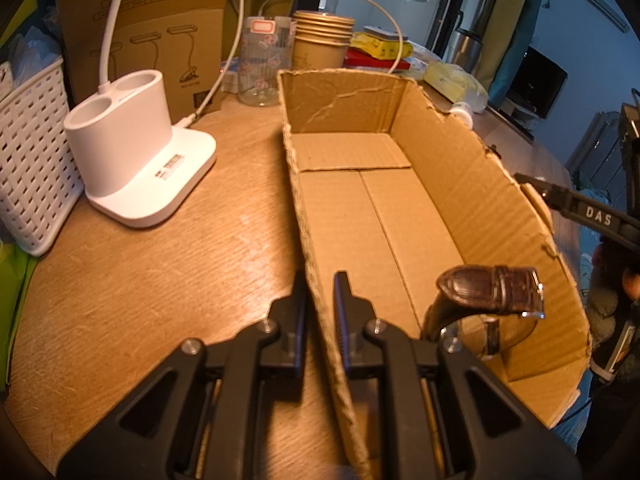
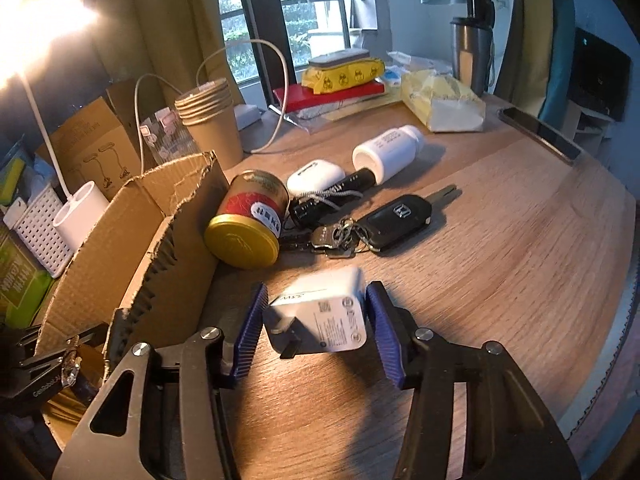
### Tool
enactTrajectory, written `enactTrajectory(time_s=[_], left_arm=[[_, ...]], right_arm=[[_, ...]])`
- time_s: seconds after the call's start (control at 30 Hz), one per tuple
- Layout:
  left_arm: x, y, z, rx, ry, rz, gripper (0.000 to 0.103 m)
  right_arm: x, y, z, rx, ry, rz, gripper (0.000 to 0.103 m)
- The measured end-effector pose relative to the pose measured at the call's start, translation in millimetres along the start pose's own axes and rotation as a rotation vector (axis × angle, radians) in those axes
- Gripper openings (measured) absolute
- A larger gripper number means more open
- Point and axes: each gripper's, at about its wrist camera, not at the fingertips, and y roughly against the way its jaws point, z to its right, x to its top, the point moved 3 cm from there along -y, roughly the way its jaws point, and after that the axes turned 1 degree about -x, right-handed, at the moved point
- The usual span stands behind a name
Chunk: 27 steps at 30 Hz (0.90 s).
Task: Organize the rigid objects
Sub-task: 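Move the right gripper to the white charger and grasp it, then carry the charger into the box and release it beside the watch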
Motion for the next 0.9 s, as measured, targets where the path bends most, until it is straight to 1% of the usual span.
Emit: enactTrajectory(time_s=[0.17, 0.33, 0.43, 0.6, 0.63, 0.67, 0.73, 0.77, 0.83, 0.9], left_arm=[[0.0, 0.0, 0.2, -0.001, 0.000, 0.000, 0.014], [0.1, 0.0, 0.1, -0.001, 0.000, 0.000, 0.014], [-0.1, 0.1, 0.3, -0.001, 0.000, 0.000, 0.014], [-0.1, 0.1, 0.5, -0.001, 0.000, 0.000, 0.014], [-0.1, 0.1, 0.5, -0.001, 0.000, 0.000, 0.014], [-0.1, -0.2, -0.1, -0.001, 0.000, 0.000, 0.014], [0.0, -0.3, -0.5, -0.001, 0.000, -0.001, 0.014], [0.0, -0.3, -0.5, -0.001, 0.000, -0.001, 0.014], [0.0, -0.3, -0.5, -0.001, 0.000, -0.001, 0.014], [0.0, -0.3, -0.4, -0.001, 0.000, -0.001, 0.014]], right_arm=[[-0.9, -0.7, 0.4, -0.021, 0.016, -0.003, 0.053], [-13.4, -13.9, 4.9, -0.054, 0.027, -0.063, 0.052], [-17.8, -16.3, 4.3, -0.069, 0.045, -0.064, 0.051], [-14.6, -23.1, 5.0, -0.087, 0.043, -0.070, 0.052], [-14.1, -25.7, 5.4, -0.086, 0.041, -0.075, 0.054], [-13.5, -30.2, 6.6, -0.087, 0.032, -0.081, 0.060], [-13.2, -37.7, 8.4, -0.094, 0.029, -0.090, 0.064], [-12.0, -38.4, 8.4, -0.108, 0.035, -0.080, 0.064], [-9.5, -40.4, 9.7, -0.106, 0.029, -0.076, 0.064], [-6.8, -41.5, 11.1, -0.113, 0.027, -0.069, 0.060]])
